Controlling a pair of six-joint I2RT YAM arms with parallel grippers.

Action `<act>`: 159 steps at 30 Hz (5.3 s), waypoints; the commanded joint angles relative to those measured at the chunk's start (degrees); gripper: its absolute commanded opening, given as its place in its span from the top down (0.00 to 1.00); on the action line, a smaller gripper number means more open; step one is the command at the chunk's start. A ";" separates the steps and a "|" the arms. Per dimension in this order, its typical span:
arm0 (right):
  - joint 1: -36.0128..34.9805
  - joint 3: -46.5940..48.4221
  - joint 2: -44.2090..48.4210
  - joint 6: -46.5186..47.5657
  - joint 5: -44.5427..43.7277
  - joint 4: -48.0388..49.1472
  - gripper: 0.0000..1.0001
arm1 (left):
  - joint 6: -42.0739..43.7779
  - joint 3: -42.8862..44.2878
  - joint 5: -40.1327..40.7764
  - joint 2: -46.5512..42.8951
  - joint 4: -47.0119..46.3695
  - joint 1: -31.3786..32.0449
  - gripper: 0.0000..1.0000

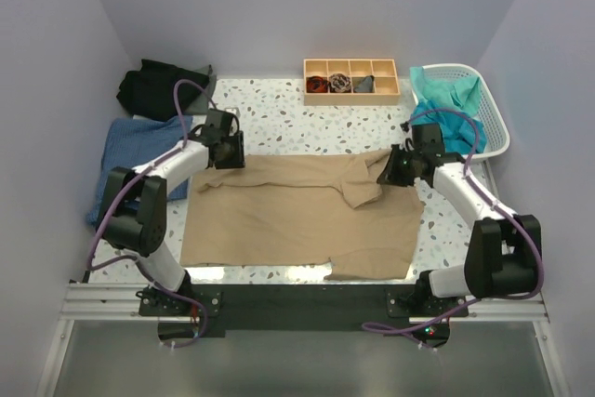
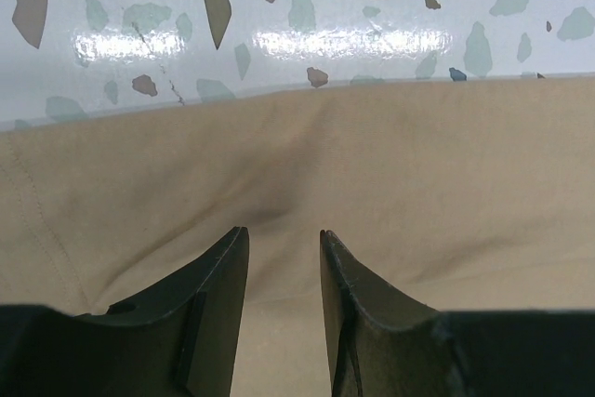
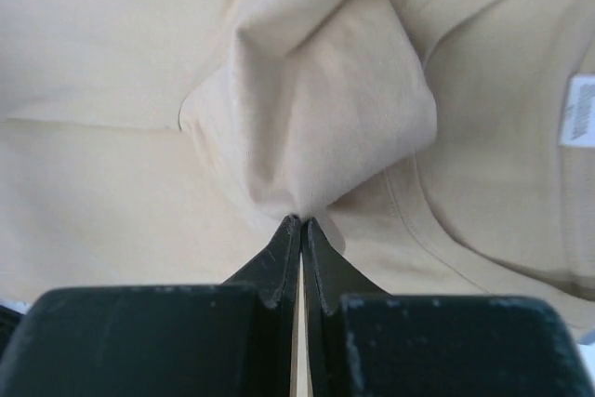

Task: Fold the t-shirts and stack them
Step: Fold the tshirt

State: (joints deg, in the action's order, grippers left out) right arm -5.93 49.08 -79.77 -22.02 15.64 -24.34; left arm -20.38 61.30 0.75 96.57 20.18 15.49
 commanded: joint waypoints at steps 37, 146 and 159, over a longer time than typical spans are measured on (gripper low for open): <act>-0.84 0.67 4.37 -1.18 -18.73 -4.07 0.40 | 2.63 6.82 -1.72 7.49 2.23 0.25 0.57; 4.00 33.26 -36.33 2.33 -16.86 2.89 0.36 | 3.68 26.59 4.87 27.61 0.73 -0.02 0.37; 3.91 32.66 -28.26 6.38 -7.83 3.43 0.32 | 3.07 14.39 11.99 9.34 -1.55 -0.02 0.28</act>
State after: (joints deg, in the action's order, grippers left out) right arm -2.20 82.00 -114.91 -17.63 3.88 -21.45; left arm -17.37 79.09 8.47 114.28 20.18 15.55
